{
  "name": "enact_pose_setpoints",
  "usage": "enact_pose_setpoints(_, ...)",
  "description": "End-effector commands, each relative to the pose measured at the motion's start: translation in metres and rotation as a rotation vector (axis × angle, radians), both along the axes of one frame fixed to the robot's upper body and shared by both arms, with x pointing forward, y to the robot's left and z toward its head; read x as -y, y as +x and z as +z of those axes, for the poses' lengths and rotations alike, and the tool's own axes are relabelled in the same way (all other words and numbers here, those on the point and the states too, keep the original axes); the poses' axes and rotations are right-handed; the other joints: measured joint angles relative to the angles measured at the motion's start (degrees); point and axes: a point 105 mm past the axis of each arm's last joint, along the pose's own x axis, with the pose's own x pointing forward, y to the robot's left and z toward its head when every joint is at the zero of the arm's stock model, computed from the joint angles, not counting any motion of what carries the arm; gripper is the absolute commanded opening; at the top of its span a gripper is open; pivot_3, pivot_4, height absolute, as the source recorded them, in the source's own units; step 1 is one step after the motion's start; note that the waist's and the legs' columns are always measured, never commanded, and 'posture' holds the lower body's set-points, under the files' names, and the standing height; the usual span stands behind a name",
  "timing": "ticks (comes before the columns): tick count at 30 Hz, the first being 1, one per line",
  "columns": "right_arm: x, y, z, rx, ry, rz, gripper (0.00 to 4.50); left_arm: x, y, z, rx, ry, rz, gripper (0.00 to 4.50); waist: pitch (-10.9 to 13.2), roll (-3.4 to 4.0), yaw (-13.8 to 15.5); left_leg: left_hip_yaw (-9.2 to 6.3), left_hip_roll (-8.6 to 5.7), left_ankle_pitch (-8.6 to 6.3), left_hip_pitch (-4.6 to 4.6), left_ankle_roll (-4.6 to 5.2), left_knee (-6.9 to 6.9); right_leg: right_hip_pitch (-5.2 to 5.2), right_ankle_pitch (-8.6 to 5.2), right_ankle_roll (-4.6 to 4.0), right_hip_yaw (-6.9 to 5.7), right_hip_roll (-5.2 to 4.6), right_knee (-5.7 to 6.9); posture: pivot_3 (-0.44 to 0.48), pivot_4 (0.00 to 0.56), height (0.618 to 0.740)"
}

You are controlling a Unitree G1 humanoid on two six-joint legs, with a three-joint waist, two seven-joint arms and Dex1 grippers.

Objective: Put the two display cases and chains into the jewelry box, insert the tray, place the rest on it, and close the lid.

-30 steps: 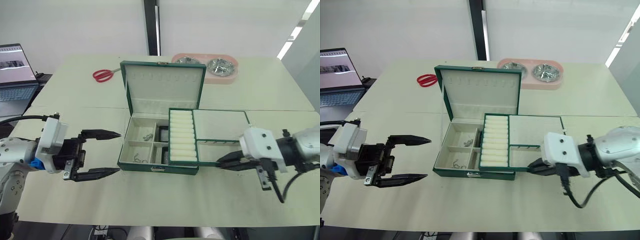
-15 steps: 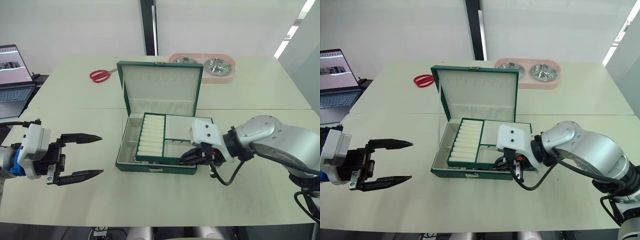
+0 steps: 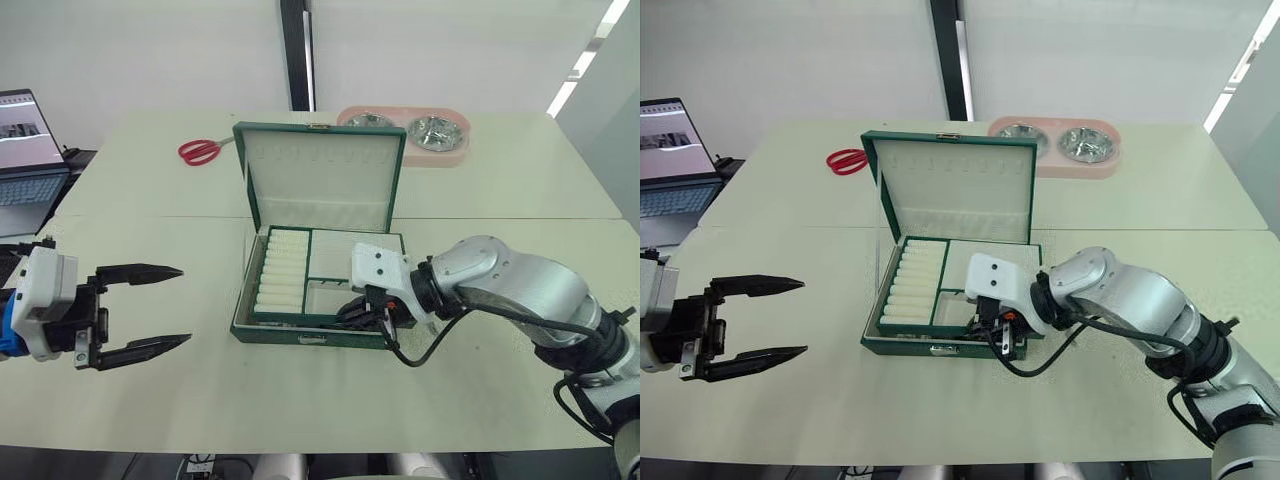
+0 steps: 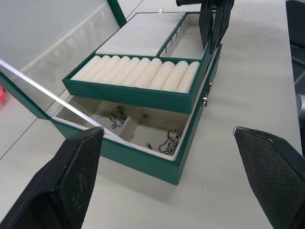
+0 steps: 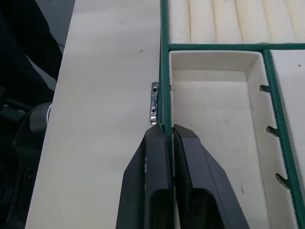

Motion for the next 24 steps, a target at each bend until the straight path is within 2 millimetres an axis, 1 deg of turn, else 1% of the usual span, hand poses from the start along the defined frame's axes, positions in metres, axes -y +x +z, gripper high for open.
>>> enact_pose_setpoints(1,-0.009,0.001,0.005,0.034,0.013,0.044,0.01,-0.004,-0.001,0.009,0.029,0.026,0.015,4.5,0.0,0.0,-0.01,0.0,0.0,0.0,0.0,0.0,0.0,0.0,0.0,0.0,0.0,0.0,0.0,0.0,0.15,0.74)
enact_pose_setpoints(6,-0.016,0.0,-0.007,0.022,-0.006,0.069,0.01,-0.004,-0.002,0.008,0.022,0.03,0.012,4.5,-0.01,-0.01,-0.03,0.0,0.0,0.0,0.0,0.0,0.0,-0.01,0.0,0.0,-0.01,0.0,0.0,0.0,0.15,0.74)
enact_pose_setpoints(11,-0.018,0.002,-0.019,0.001,-0.022,0.073,0.01,-0.005,-0.003,0.005,0.012,0.036,0.006,4.5,-0.04,-0.07,-0.03,0.0,0.0,0.0,0.01,0.0,0.0,-0.01,0.0,0.0,-0.01,0.0,0.01,0.0,0.15,0.74)
enact_pose_setpoints(16,-0.019,0.008,-0.017,-0.007,0.012,0.034,0.01,-0.004,-0.005,0.002,0.001,0.037,0.002,4.5,-0.07,-0.11,-0.12,0.0,0.01,0.0,0.04,0.0,-0.02,0.0,0.0,0.0,-0.02,0.0,0.03,0.0,0.15,0.74)
enact_pose_setpoints(19,-0.02,0.008,-0.015,-0.018,0.028,0.024,0.01,-0.003,-0.006,0.001,0.0,0.036,0.001,4.5,-0.08,-0.13,-0.12,-0.02,0.02,0.0,0.04,0.0,-0.02,0.0,0.0,0.0,-0.04,0.0,0.04,0.0,0.15,0.74)
enact_pose_setpoints(24,-0.022,0.006,-0.018,-0.04,0.036,0.005,0.01,-0.003,-0.005,0.0,0.001,0.035,-0.002,4.5,-0.09,-0.15,-0.1,-0.03,0.01,0.0,0.04,0.0,-0.02,0.0,0.0,0.0,-0.04,0.0,0.04,0.0,0.15,0.74)
